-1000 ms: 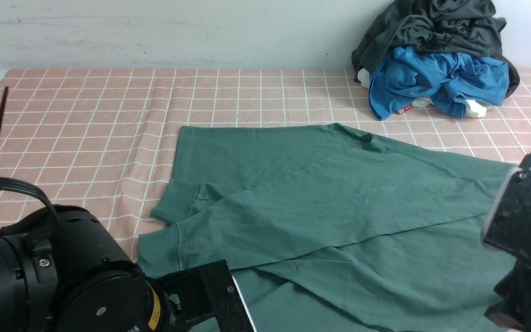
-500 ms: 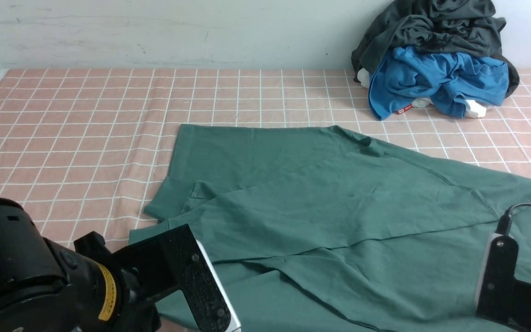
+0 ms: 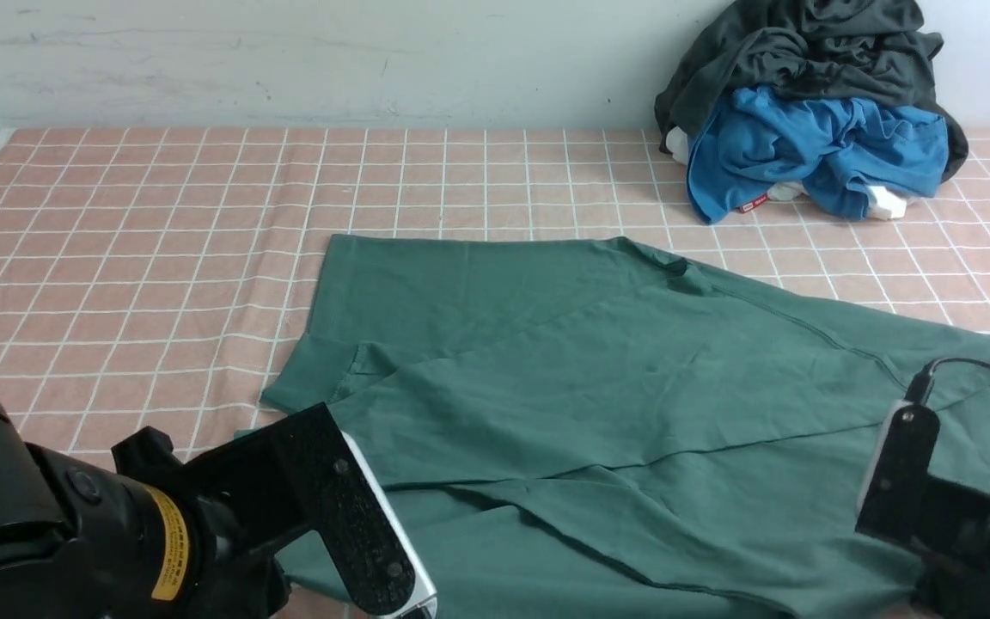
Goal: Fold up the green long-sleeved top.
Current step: Use both arms simultaneously to clamp the lower edge of the clothing fabric, then use both arms to drag the lower edge of the fabric forward and fold it over the upper edge
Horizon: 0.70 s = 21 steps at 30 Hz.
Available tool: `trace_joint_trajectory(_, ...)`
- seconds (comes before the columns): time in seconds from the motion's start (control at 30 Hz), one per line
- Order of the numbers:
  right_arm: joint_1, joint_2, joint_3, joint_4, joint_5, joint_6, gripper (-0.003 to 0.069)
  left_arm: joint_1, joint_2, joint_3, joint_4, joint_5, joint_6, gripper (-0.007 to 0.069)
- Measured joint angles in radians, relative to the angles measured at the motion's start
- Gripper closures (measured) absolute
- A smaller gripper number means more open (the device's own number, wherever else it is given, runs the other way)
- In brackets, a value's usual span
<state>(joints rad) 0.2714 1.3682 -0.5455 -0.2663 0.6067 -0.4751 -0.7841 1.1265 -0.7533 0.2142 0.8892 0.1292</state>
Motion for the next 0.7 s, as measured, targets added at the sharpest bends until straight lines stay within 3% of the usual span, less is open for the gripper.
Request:
trace_joint_trajectory(0.17,0.0,-0.078,-0.091,-0.009,0.148,0.016,0.0653,0.01,0.01,-0.027,-0.005,0.053,-0.022,0.0613)
trace_joint_trajectory(0.27,0.0,-0.093,-0.154,-0.059,0.166,0.016,0.0654,0.071,0.064,-0.095,-0.011,0.063,-0.033,0.0604)
trace_joint_trajectory(0.57,-0.066,0.175,-0.478,-0.161,-0.041,0.066,0.0654,0.368,0.476,-0.534,-0.015,-0.107,-0.005,0.0604)
trace_joint_trajectory(0.7,-0.103,0.359,-0.63,-0.174,-0.06,0.08,0.0654,0.434,0.667,-0.716,-0.015,-0.129,-0.004,0.0604)
